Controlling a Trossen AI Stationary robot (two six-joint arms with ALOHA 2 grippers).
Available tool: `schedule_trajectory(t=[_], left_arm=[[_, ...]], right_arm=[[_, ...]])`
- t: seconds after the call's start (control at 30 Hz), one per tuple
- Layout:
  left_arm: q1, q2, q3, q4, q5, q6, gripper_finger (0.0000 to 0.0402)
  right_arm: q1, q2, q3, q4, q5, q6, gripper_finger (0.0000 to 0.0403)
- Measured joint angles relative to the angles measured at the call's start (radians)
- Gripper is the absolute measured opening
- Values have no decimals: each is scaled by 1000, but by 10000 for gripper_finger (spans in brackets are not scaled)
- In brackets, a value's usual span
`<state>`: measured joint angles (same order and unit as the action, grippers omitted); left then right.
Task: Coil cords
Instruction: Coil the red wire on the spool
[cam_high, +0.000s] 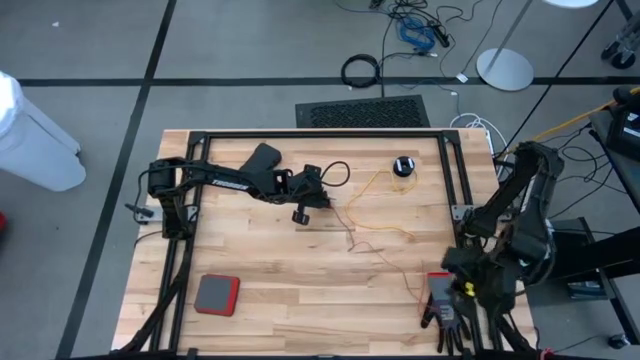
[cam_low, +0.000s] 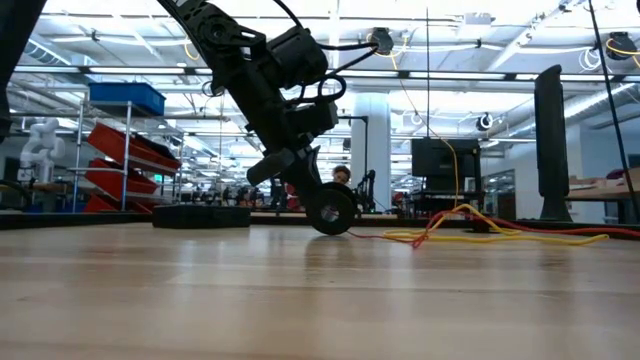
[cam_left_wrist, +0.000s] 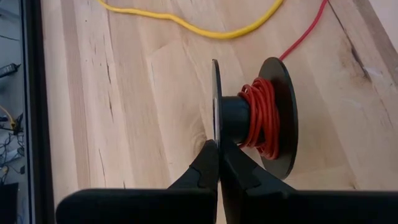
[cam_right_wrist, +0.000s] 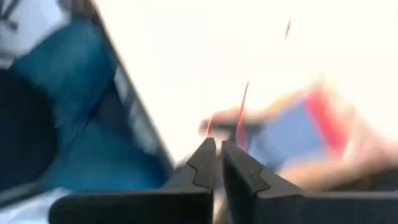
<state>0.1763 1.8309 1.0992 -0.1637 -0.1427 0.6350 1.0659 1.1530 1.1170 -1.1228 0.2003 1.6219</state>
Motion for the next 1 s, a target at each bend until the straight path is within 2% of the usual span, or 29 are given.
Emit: schedule_trajectory(t=[0.1, 0.2, 0.33, 0.47, 0.6, 0.7, 0.9, 1.0], left_arm=[[0, 0, 0, -1, 0, 0, 0], [0, 0, 0, -1, 0, 0, 0], [0, 0, 0, -1, 0, 0, 0], [0, 0, 0, -1, 0, 0, 0], [0, 0, 0, 0, 1, 0, 1], [0, 0, 0, -1, 1, 0, 2], [0, 0, -1, 0, 1, 0, 4], [0, 0, -1, 2, 1, 0, 5]], right_arm=[[-47, 25, -42, -16, 156, -149, 20], [-113, 36, -118, 41, 288, -279, 40], [-220, 38, -280, 237, 359, -426, 85], [-331, 37, -461, 523, 352, -573, 132], [-419, 37, -611, 768, 348, -671, 158], [-475, 37, -687, 866, 315, -705, 161], [-549, 37, -796, 1155, 167, -810, 150], [-571, 37, -813, 1178, 140, -824, 144]])
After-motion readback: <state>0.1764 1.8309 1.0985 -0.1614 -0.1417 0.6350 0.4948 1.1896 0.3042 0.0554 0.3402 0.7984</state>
